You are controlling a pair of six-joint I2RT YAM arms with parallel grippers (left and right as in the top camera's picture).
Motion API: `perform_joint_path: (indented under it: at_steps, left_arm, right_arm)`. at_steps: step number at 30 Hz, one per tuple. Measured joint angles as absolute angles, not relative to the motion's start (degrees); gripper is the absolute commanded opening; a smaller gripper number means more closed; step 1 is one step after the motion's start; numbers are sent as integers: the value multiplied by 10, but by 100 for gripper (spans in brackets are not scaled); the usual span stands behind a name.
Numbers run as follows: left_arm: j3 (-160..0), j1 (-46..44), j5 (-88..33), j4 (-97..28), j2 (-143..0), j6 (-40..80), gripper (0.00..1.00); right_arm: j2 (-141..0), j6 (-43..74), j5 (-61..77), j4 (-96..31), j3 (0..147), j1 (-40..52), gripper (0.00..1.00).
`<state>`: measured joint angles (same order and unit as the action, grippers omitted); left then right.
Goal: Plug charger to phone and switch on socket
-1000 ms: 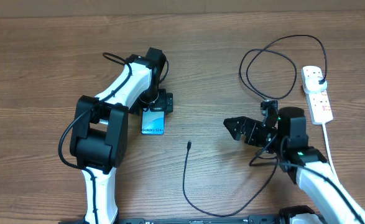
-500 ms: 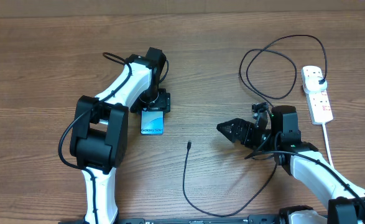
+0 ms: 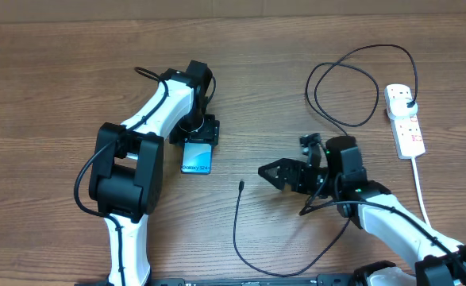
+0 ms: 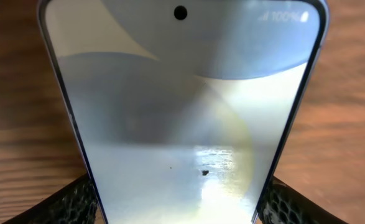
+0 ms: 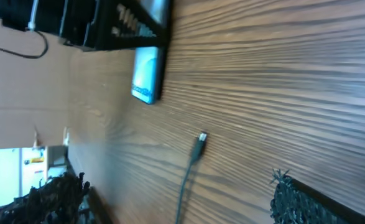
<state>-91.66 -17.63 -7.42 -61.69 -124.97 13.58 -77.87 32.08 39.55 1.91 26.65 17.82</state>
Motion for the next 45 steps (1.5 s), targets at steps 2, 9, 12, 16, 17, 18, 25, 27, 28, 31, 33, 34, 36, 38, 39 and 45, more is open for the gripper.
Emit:
perform_joint_path:
  at_steps: [2,9,12,16,17,18,25,27,28,31,33,34,36,38,39,45]
  left_arm:
    - [-917,-175,-105,-624,-1249,130,60]
    - [-912,-172,-272,-660,-1257,83,60]
    - [-907,-173,-331,-671,-1265,63,59]
    - [-901,-173,-387,-676,-1272,35,58]
    - [-900,-173,-394,-676,-1274,29,58]
    - [-900,-173,-401,-677,-1275,27,58]
    - [-897,-180,-418,-676,-1277,11,59]
    - [-896,-184,-419,-676,-1277,8,59]
    - [-896,-187,-420,-676,-1277,8,59]
    - [-896,-196,-421,-676,-1277,4,59]
    - [-896,-203,-421,-676,-1277,2,59]
    - [-896,-206,-421,-676,-1277,2,60]
    - [-896,-211,-422,-676,-1277,0,60]
    - [-896,-216,-422,-676,-1277,0,59]
    - [-896,-218,-422,-677,-1277,0,60]
    - [-896,-229,-423,-679,-1277,-1,60]
  right_arm:
    - [-779,342,388,44,267,202,100]
    - [-779,407,330,79,267,277,100]
    - [-779,420,309,82,267,291,100]
    - [-779,429,295,83,267,295,100]
    - [-779,433,293,83,267,295,100]
    - [-779,437,290,83,267,295,100]
    - [-801,453,285,83,267,297,91]
    - [-813,456,284,84,267,297,87]
    - [-818,459,284,84,267,297,84]
    - [-823,462,283,84,267,300,80]
    - [-823,465,281,85,267,309,77]
    - [-823,465,281,85,267,315,75]
    - [-823,467,276,91,267,333,71]
    - [-823,473,266,94,267,347,68]
    - [-823,479,257,94,267,353,67]
    - [-825,499,211,96,267,358,60]
